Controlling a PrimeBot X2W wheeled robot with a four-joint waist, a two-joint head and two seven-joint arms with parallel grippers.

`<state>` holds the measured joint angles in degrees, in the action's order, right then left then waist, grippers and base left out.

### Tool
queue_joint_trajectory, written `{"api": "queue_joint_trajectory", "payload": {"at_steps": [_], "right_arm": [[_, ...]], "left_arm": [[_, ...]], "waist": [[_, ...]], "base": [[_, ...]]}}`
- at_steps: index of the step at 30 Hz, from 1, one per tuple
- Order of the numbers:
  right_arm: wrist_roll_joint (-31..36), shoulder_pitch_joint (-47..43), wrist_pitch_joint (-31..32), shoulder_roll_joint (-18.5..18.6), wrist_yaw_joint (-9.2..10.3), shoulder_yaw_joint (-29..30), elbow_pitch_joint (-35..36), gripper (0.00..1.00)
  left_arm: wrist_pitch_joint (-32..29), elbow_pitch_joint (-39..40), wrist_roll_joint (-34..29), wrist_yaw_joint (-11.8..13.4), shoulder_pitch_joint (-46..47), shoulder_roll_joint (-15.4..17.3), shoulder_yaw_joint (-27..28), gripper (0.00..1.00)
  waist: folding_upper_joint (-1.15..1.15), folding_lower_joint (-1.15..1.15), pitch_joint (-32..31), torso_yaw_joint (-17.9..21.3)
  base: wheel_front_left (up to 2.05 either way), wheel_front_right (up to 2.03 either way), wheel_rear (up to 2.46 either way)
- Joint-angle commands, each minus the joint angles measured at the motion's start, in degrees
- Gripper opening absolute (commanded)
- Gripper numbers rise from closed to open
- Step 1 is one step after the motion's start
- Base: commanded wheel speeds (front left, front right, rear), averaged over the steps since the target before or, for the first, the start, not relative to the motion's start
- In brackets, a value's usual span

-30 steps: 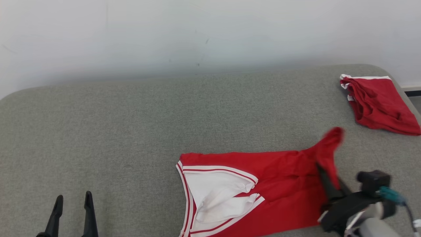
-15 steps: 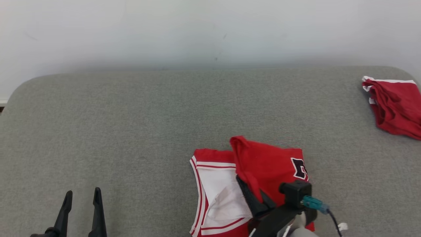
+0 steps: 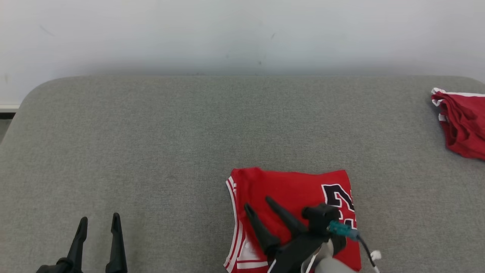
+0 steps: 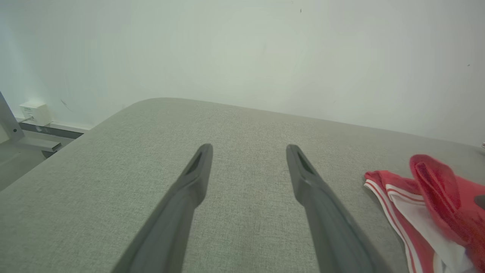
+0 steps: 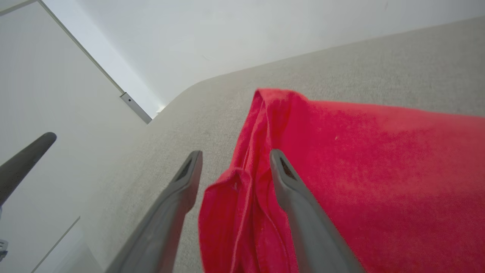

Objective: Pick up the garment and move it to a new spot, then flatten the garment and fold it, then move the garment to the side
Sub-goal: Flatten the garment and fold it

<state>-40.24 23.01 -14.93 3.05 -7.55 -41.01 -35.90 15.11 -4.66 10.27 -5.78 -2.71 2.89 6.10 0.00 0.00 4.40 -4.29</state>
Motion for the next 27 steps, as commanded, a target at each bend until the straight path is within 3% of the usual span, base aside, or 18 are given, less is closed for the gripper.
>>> {"api": "queue_joint_trajectory", "payload": {"at_steps": [1, 4, 9, 18, 27], "right_arm": [[1.40, 1.14, -0.26, 0.28, 0.16, 1.51, 1.62, 1.00], [3.41, 0.71, -0.27, 1.52, 0.16, 4.09, 3.83, 1.00], [8.50, -1.94, -0.19, 4.67, 0.16, 13.21, 11.21, 1.00], [16.10, -11.39, -0.19, 9.74, 0.16, 25.65, 21.84, 1.00], [19.91, -21.32, -0.19, 8.05, 0.16, 32.26, 26.45, 1.00]], "left_arm": [[0.02, -0.09, 0.38, 0.19, 0.32, -0.01, -0.11, 1.00], [0.02, 0.06, 0.41, 0.34, 0.23, 0.01, -0.20, 1.00], [0.02, 0.94, -0.05, 0.51, 0.05, 0.01, -0.26, 1.00], [0.01, 2.08, -1.35, 0.66, -0.47, 0.01, 0.65, 1.00], [0.01, 2.40, -1.96, 1.18, -2.32, 0.01, 1.42, 1.00]], "waist": [[0.00, 0.00, -0.32, 0.69], [0.00, 0.00, -0.59, 1.33], [0.00, 0.00, -1.53, 3.15], [0.00, 0.00, -3.68, 5.82], [0.00, 0.00, -5.88, 6.99]], "base": [[0.00, 0.00, 0.00], [0.00, 0.00, 0.00], [0.00, 0.00, 0.00], [0.00, 0.00, 0.00], [0.00, 0.00, 0.00]]}}
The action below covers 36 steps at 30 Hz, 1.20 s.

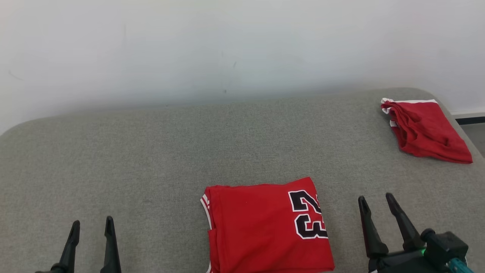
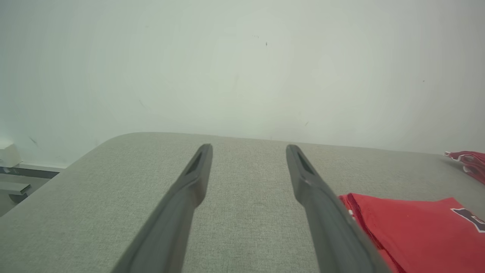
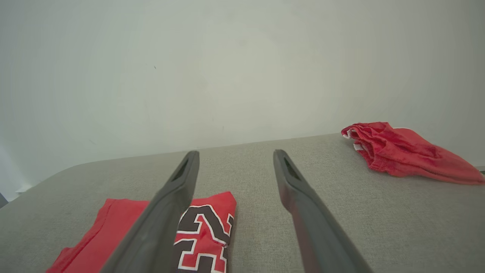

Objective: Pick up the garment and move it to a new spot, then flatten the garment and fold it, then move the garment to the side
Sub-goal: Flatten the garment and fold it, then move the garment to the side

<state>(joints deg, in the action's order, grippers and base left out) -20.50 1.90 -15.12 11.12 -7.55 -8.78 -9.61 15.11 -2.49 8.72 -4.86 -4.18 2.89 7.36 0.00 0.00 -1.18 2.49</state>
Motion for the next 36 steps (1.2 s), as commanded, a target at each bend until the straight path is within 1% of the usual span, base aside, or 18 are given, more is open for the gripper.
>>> {"api": "queue_joint_trajectory", "payload": {"at_steps": [1, 8, 19, 36], "right_arm": [[0.48, -1.10, 0.01, -0.37, 0.16, 0.37, 0.43, 1.00], [1.77, -4.59, 0.00, -2.31, 0.16, 1.79, 1.46, 1.00], [3.51, -3.47, 0.00, -2.61, 0.16, 1.51, 0.04, 1.00], [3.42, -3.71, 0.00, -3.05, 0.16, 2.06, -1.20, 1.00]], "left_arm": [[0.01, -0.03, -0.88, 0.30, -1.24, 0.01, 0.09, 1.00], [0.01, -0.92, -2.74, 0.17, -2.80, 0.01, -0.12, 1.00], [0.01, -1.39, -3.77, -1.00, -2.93, 0.02, -0.48, 1.00], [0.01, -1.71, -3.30, -1.25, -2.81, 0.01, -0.23, 1.00]], "waist": [[0.00, 0.00, -0.45, 0.20], [0.00, 0.00, -1.15, -0.52], [0.00, 0.00, -1.38, -2.78], [0.00, 0.00, -0.89, -2.75]], "base": [[0.00, 0.00, 0.00], [0.00, 0.00, 0.00], [0.00, 0.00, 0.00], [0.00, 0.00, 0.00]]}}
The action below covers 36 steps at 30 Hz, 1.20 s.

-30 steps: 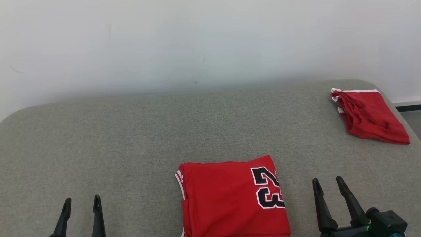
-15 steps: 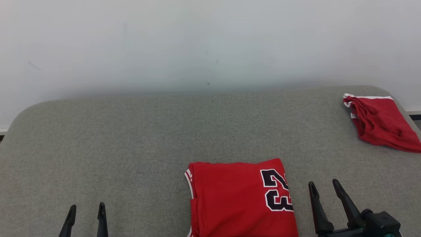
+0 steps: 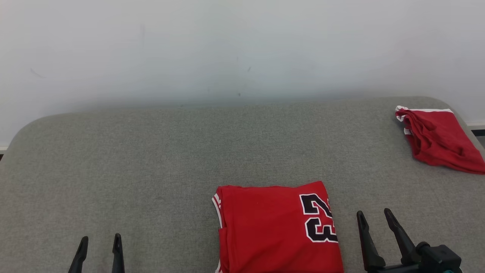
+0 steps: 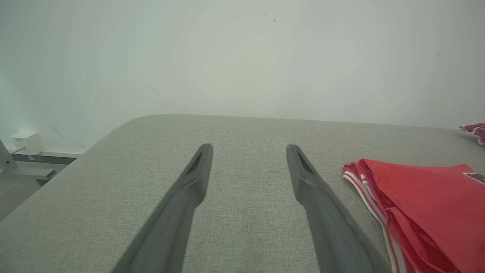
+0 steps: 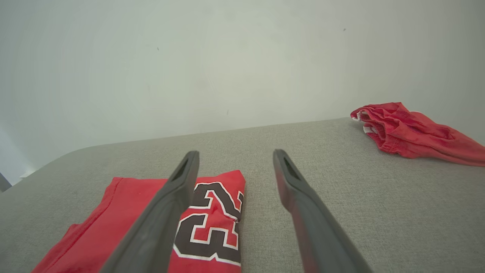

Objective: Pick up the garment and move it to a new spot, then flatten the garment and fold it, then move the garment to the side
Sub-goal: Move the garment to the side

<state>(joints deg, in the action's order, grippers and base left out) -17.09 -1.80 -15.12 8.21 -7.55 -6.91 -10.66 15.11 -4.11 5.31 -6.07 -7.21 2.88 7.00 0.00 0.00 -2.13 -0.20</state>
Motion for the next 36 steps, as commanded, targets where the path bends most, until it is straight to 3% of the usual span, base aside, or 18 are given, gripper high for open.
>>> {"api": "queue_joint_trajectory", "payload": {"at_steps": [1, 8, 15, 28, 34, 35, 36], "right_arm": [[-0.17, 0.32, 0.00, -0.15, 0.16, 0.31, -0.30, 1.00], [-1.15, 4.15, 0.00, 1.58, 0.16, -1.47, -4.62, 1.00], [-3.10, 10.56, 0.74, 3.09, 0.16, -4.72, -15.72, 1.00], [-6.00, 19.32, 0.03, 1.85, 0.16, -9.78, -34.66, 1.00], [-7.57, 19.44, 0.21, 0.69, 0.16, -11.67, -39.51, 1.00], [-8.12, 19.35, 0.22, 0.53, 0.16, -11.91, -40.19, 0.58], [-8.87, 19.35, 0.27, 0.19, 0.16, -12.28, -40.39, 0.42]], "left_arm": [[0.01, -0.12, 0.11, -0.06, 0.40, 0.02, 0.03, 1.00], [0.01, -0.81, 0.24, -0.16, 2.25, 0.02, -1.27, 1.00], [0.01, -1.22, 0.65, -0.09, 3.13, 0.02, -2.19, 1.00], [0.01, -1.93, 1.13, 0.07, 5.83, 0.03, -3.24, 1.00], [0.01, -2.05, 1.43, 0.37, 5.82, 0.02, -3.20, 1.00], [0.01, -2.02, 1.54, 0.44, 5.77, 0.02, -3.16, 1.00], [0.01, -2.04, 1.64, 0.54, 5.73, 0.02, -3.15, 1.00]], "waist": [[0.00, 0.00, 0.21, -0.18], [0.00, 0.00, 1.43, -1.95], [0.00, 0.00, 3.28, -4.08], [0.00, 0.00, 7.10, -6.90], [0.00, 0.00, 7.20, -6.97], [0.00, 0.00, 7.23, -6.88], [0.00, 0.00, 7.28, -6.75]], "base": [[0.00, 0.00, 0.00], [0.00, 0.00, 0.00], [0.00, 0.00, 0.00], [0.00, 0.00, 0.00], [0.00, 0.00, 0.00], [0.00, 0.00, 0.00], [0.00, 0.00, 0.00]]}}
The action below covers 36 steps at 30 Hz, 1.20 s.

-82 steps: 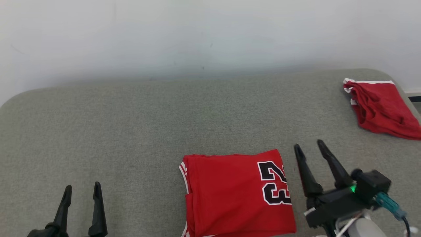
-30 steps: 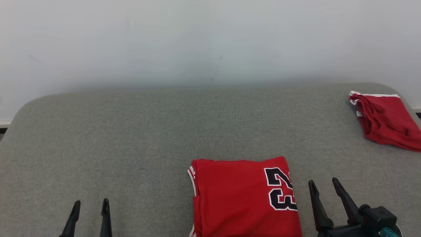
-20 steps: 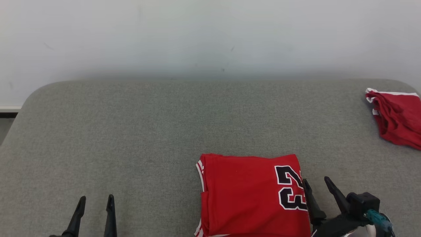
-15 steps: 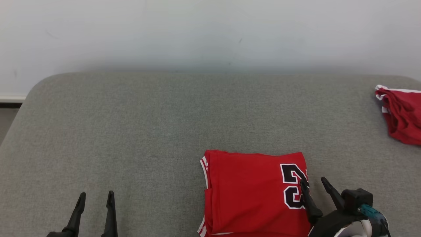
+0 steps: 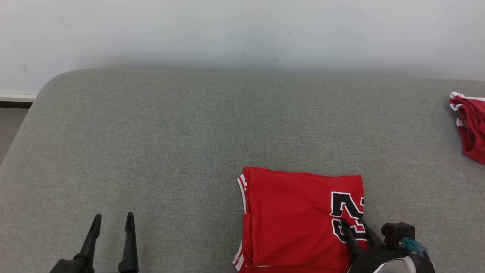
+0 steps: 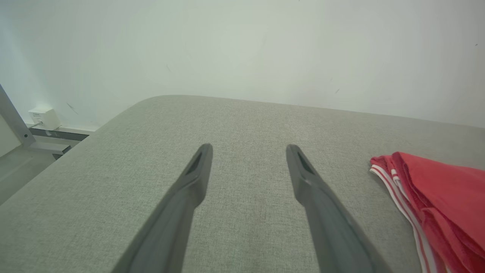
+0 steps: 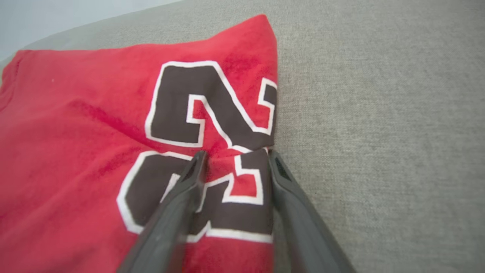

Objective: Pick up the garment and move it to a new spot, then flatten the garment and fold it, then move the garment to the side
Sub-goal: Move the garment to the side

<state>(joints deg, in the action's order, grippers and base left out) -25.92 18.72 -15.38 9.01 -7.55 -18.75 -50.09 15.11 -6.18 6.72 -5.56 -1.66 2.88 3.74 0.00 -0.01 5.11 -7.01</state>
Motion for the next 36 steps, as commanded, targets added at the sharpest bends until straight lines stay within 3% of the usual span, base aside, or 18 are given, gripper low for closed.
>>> {"api": "queue_joint_trajectory", "payload": {"at_steps": [1, 11, 19, 25, 36], "right_arm": [[-0.79, -1.03, 0.54, -0.83, 0.16, -0.80, -1.02, 0.00], [-0.47, 10.77, 0.25, 6.14, 0.16, -4.68, 3.44, 0.00], [-0.91, 26.10, 1.24, 17.29, 0.16, -8.35, 6.88, 0.00], [-2.38, 34.43, 3.06, 26.01, 0.16, -8.96, 10.40, 0.00], [-3.72, 42.25, 6.36, 35.70, 0.16, -5.65, 13.14, 0.00]], "left_arm": [[0.01, 0.01, 0.42, 0.11, 0.20, 0.02, 0.07, 1.00], [0.01, 1.51, 1.52, 0.24, 3.73, 0.02, -1.19, 1.00], [0.01, 3.65, 1.62, -0.15, 9.45, 0.03, -3.04, 1.00], [0.00, 5.71, 0.16, -0.75, 13.14, 0.03, -2.92, 1.00], [0.01, 10.85, -2.28, -1.48, 15.22, 1.07, -2.56, 1.00]], "waist": [[0.00, 0.01, 0.12, 0.21], [0.00, 0.01, 5.84, 2.11], [0.00, 0.01, 16.23, 4.26], [0.00, 0.01, 23.64, 8.07], [0.00, 0.01, 29.88, 14.63]], "base": [[0.00, 0.00, 0.00], [0.00, 0.00, 0.00], [0.00, 0.00, 0.00], [0.00, 0.00, 0.00], [0.00, 0.00, 0.00]]}}
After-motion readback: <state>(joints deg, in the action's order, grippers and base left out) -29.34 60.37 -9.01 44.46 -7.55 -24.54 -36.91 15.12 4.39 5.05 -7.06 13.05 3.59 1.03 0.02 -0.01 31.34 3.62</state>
